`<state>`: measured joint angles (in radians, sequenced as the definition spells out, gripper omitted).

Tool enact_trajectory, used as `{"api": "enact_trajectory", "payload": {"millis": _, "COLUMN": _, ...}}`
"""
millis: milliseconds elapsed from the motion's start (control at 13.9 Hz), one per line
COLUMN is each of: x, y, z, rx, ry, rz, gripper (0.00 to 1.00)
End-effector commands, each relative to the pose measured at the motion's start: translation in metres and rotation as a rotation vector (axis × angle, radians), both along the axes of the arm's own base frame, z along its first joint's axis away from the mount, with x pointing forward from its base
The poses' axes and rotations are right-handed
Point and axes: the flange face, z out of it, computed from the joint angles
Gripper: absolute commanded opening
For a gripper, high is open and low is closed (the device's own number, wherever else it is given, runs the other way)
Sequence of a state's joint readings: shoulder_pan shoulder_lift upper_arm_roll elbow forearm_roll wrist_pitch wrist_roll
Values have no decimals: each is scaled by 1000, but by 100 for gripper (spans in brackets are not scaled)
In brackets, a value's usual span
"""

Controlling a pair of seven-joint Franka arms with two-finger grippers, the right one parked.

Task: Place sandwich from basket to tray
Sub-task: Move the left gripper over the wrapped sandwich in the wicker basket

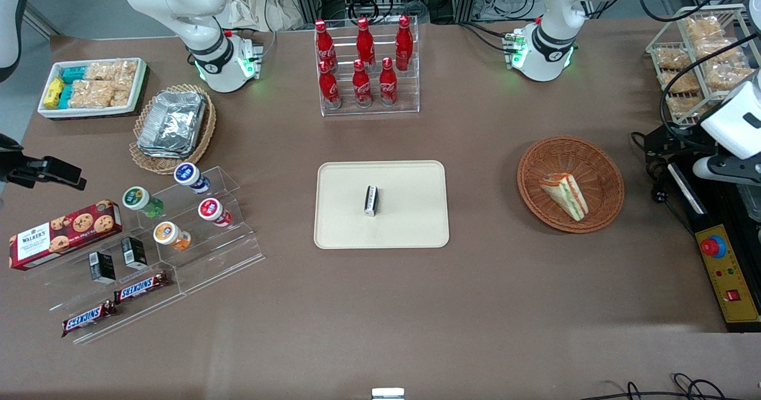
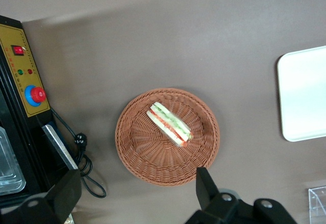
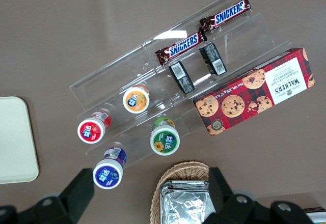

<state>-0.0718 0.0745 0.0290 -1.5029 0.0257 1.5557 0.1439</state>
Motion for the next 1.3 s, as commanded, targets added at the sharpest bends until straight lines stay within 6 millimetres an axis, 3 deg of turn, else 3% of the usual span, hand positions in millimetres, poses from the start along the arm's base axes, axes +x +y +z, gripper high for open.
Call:
{"api": "enact_trajectory", "payload": {"millis": 0, "x": 8, "y": -5, "z": 1, "rx": -15, "ry": 0, "rz": 26, "gripper": 100}}
{"api": "enact_trajectory", "payload": {"millis": 144, "x": 9, "y": -10, "z": -3, "rx": -14, "ry": 7, "rz": 58, "gripper": 100}}
{"api": "enact_trajectory", "payload": {"millis": 361, "x": 8, "y": -21, "z": -35, "rx": -41, "ry": 21, "rz": 243, "gripper": 100}}
{"api": "enact_trajectory", "payload": {"millis": 577, "x": -10, "y": -27, "z": -93, "rx": -45, "ry": 9, "rz": 472, "gripper": 100}}
{"api": "enact_trajectory", "payload": {"millis": 649, "x": -22, "y": -35, "z": -121, "rx": -34, "ry": 0, "rz": 520, "gripper": 100}}
{"api": "enact_trajectory", "payload": {"millis": 866, "x": -55, "y": -32, "z": -184, "rx": -60, "ry": -73, "rz": 773, "gripper": 100}}
{"api": "enact_trajectory", "payload": {"millis": 1227, "x": -73, "y": -28, "z": -247, "rx": -25, "ry": -50, "rz": 913, "gripper": 100}}
